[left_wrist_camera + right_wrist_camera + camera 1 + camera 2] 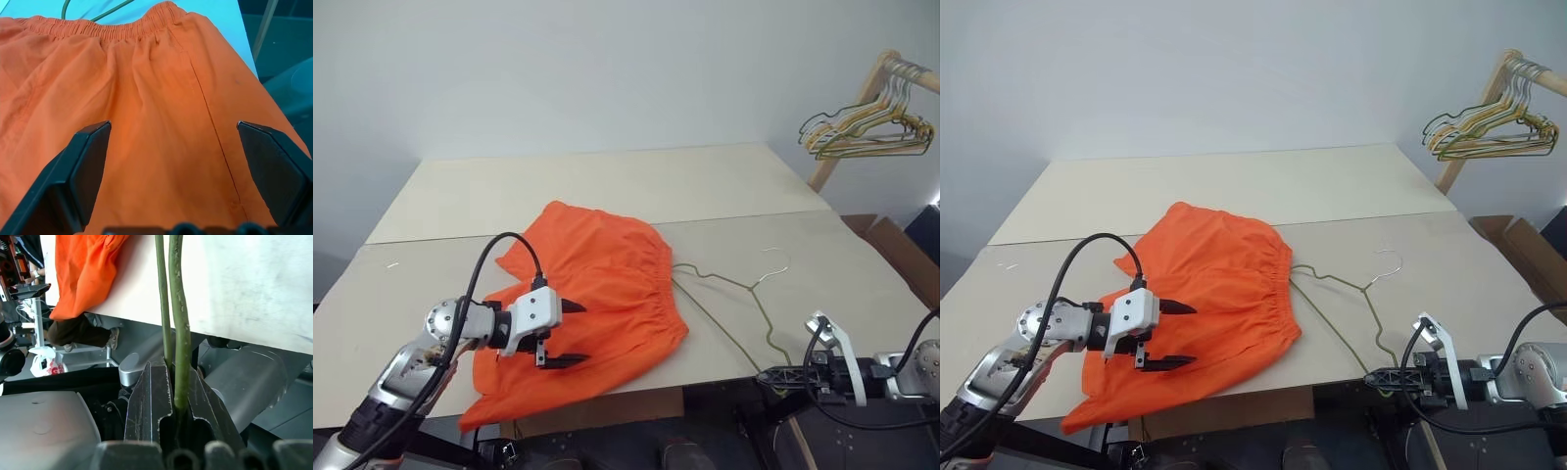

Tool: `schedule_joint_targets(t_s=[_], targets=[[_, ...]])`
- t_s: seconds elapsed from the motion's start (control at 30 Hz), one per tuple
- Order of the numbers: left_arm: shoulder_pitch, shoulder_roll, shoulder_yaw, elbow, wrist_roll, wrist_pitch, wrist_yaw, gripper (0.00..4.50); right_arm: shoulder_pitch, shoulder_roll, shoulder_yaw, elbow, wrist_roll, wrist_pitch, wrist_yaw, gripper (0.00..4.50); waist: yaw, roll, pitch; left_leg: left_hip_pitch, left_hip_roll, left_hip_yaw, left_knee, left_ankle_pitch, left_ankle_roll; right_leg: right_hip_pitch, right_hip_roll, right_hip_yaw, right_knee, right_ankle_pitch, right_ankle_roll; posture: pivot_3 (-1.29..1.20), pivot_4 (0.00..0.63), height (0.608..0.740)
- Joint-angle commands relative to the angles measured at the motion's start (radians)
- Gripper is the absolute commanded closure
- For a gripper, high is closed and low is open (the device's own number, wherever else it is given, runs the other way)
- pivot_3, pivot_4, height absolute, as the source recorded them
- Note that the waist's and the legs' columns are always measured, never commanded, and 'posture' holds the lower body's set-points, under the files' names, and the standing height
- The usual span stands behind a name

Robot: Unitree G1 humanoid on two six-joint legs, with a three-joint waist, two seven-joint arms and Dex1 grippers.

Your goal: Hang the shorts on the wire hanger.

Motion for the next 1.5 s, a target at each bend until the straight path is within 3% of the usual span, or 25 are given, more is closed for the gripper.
schedule_joint_targets(t_s=[0.03, 0.23, 0.43, 0.77, 1.03, 1.23, 1.5], targets=[[-0.001, 0.004, 0.015, -0.022, 0.008, -0.005, 0.011, 0.02, -0.001, -0.01, -0.021, -0.034, 0.023, -0.012, 0.053, 4.5, 0.0, 0.0, 0.0, 0.0, 0.0, 0.0, 0.0, 0.0, 0.0, 0.0, 0.0, 0.0, 0.0, 0.0, 0.0, -0.12, 0.0, 0.74], [0.005, -0.001, 0.003, -0.021, 0.027, -0.006, 0.024, 0.02, -0.029, -0.022, 0.044, -0.039, 0.006, -0.029, 0.141, 4.5, 0.002, 0.0, 0.0, 0.0, 0.0, 0.0, 0.0, 0.0, 0.0, 0.0, 0.0, 0.0, 0.0, 0.0, 0.0, -0.1, 0.0, 0.74], [0.019, -0.012, -0.008, -0.035, 0.046, -0.002, 0.048, 0.02, -0.198, 0.032, 0.176, 0.114, -0.085, -0.024, 0.141, 4.5, 0.003, 0.0, 0.0, 0.001, 0.0, 0.0, 0.0, 0.0, 0.0, 0.0, 0.0, 0.0, 0.001, 0.001, -0.001, -0.07, 0.0, 0.74], [0.052, -0.02, -0.006, -0.06, 0.067, 0.009, 0.089, 0.02, -0.38, 0.092, 0.34, 0.3, -0.218, -0.119, 0.299, 4.5, 0.037, 0.0, 0.0, 0.001, 0.0, 0.0, 0.0, 0.0, 0.0, 0.0, 0.0, 0.0, 0.001, 0.004, -0.007, -0.04, 0.0, 0.74], [0.046, -0.029, -0.013, -0.056, 0.073, 0.015, 0.1, 0.02, -0.546, 0.202, 0.33, 0.527, -0.308, -0.116, 0.279, 4.5, 0.046, 0.0, 0.0, 0.002, 0.0, 0.0, 0.001, 0.0, 0.0, 0.0, 0.001, 0.0, 0.003, 0.005, -0.008, -0.03, 0.0, 0.74], [0.048, -0.031, -0.021, -0.048, 0.093, 0.011, 0.105, 0.02, -0.575, 0.239, 0.367, 0.557, -0.335, -0.097, 0.329, 4.5, 0.054, 0.0, 0.0, 0.001, 0.0, 0.0, 0.001, 0.0, 0.0, 0.0, 0.001, 0.0, 0.003, 0.005, -0.008, -0.03, 0.0, 0.74], [0.046, -0.032, -0.042, -0.036, 0.138, 0.0, 0.11, 0.02, -0.689, 0.335, 0.277, 0.764, -0.372, -0.112, 0.269, 4.5, 0.047, 0.001, 0.0, 0.002, 0.0, 0.0, 0.002, 0.0, 0.0, 0.0, 0.001, 0.0, 0.005, 0.005, -0.009, -0.03, 0.0, 0.74]])
